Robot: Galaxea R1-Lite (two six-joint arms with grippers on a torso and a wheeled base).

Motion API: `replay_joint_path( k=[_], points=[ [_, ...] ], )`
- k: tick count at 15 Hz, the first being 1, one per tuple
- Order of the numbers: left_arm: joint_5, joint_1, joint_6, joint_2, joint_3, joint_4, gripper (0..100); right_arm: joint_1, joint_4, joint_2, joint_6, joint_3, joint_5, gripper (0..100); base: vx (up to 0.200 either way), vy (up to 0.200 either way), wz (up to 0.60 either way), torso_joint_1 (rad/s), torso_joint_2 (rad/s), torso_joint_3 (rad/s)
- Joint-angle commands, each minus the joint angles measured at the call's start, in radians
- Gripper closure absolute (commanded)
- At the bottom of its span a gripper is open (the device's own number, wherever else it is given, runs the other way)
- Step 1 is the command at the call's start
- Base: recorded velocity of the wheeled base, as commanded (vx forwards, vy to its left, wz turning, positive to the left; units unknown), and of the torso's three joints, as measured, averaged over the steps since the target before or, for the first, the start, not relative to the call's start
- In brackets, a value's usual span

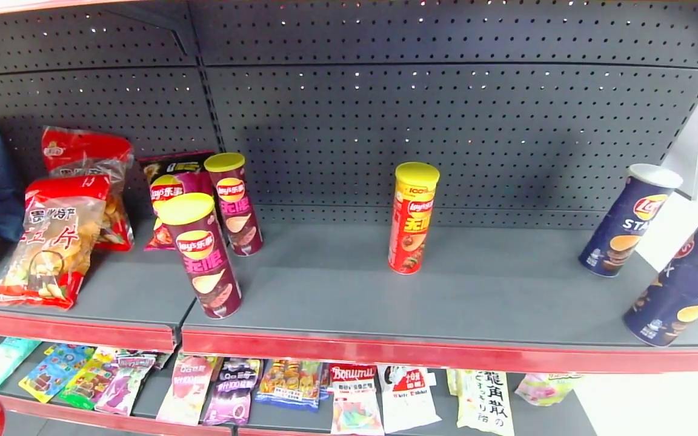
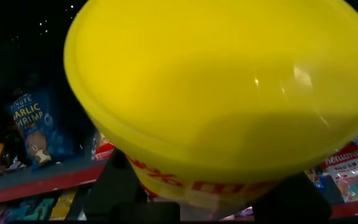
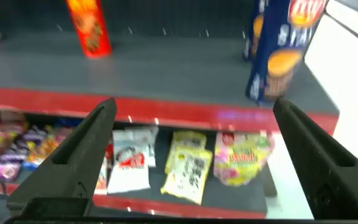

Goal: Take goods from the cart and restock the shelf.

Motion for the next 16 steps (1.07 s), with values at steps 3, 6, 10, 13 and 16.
replay_joint_path(
  k=[3,6,10,13,16],
  points=[
    [0.009,-0.001,-0.016,-0.045,0.003,0.000,100,0.056,-0.006,0.517,-0.104,-0.402,0.205,0,0.000,0.000,0.00,0.000,0.00,0.000],
    [0.018,-0.001,-0.036,-0.111,0.051,0.011,100,0.162,-0.055,0.697,-0.216,-0.422,0.219,0,0.000,0.000,0.00,0.000,0.00,0.000],
    [-0.001,-0.006,-0.195,-0.090,0.075,0.018,100,0.323,-0.319,1.060,-0.127,-0.442,0.187,0,0.000,0.000,0.00,0.000,0.00,0.000],
    [-0.004,-0.005,-0.215,-0.074,0.056,0.020,100,0.418,-0.581,1.324,-0.119,-0.456,0.182,0,0.000,0.000,0.00,0.000,0.00,0.000],
    [0.004,-0.005,-0.215,-0.077,0.060,0.021,100,0.485,-0.647,1.524,-0.038,-0.542,0.147,0,0.000,0.000,0.00,0.000,0.00,0.000]
  ],
)
